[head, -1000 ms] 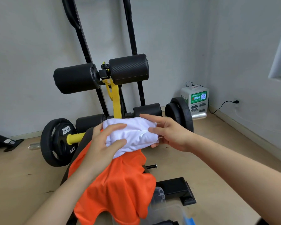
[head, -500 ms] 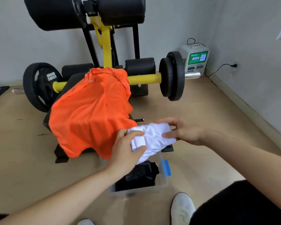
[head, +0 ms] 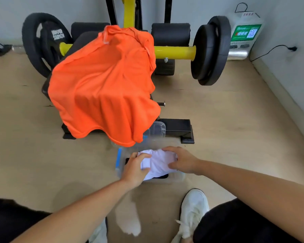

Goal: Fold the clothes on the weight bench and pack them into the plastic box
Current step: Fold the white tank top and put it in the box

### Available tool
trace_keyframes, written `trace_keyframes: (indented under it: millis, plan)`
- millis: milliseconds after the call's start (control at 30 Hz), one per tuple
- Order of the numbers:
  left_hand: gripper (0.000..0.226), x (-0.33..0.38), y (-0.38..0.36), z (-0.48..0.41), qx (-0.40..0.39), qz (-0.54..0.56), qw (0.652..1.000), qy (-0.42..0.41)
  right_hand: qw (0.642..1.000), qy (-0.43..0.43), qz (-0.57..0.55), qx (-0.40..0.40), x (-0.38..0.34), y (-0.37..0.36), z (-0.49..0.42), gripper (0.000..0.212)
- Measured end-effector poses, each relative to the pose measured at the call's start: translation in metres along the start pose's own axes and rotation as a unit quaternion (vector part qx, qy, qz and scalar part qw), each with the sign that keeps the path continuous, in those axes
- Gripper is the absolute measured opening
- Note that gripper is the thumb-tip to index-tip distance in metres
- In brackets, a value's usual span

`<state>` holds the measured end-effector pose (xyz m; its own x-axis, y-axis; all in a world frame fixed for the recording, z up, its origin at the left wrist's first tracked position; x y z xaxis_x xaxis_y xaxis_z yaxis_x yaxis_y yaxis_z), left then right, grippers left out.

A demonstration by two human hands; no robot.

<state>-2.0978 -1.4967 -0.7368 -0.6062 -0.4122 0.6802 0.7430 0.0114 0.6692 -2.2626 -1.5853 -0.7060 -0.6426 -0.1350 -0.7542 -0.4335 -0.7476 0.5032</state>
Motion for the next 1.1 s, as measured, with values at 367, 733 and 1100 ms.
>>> trace_keyframes:
  millis: [367, 733, 1100]
  plan:
    - [0.061, -0.047, -0.020, -0.033, -0.098, -0.253, 0.962, 0.018, 0.886, 0.122, 0.447, 0.032, 0.021, -0.047, -0.045, 0.064]
    - [0.062, -0.051, -0.050, -0.016, -0.234, -0.237, 0.942, 0.048, 0.812, 0.086, 0.543, -0.199, 0.055, -0.074, -0.041, 0.084]
    - [0.069, -0.061, -0.049, -0.027, -0.235, -0.165, 0.954, 0.089, 0.849, 0.075, 0.489, -0.186, 0.040, -0.067, -0.058, 0.055]
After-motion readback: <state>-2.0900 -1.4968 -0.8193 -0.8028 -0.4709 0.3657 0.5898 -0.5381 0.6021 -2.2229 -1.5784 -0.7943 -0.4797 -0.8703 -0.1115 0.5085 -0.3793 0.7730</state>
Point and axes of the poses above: each hand's wrist, its own z-axis away from the middle knuckle, its own y-axis out of the back of the hand, x = y × z, the point moved 8 cm from there along -z, towards the middle knuckle, and after that the axes turned 4 degrees about y, right-handed, at the moved point
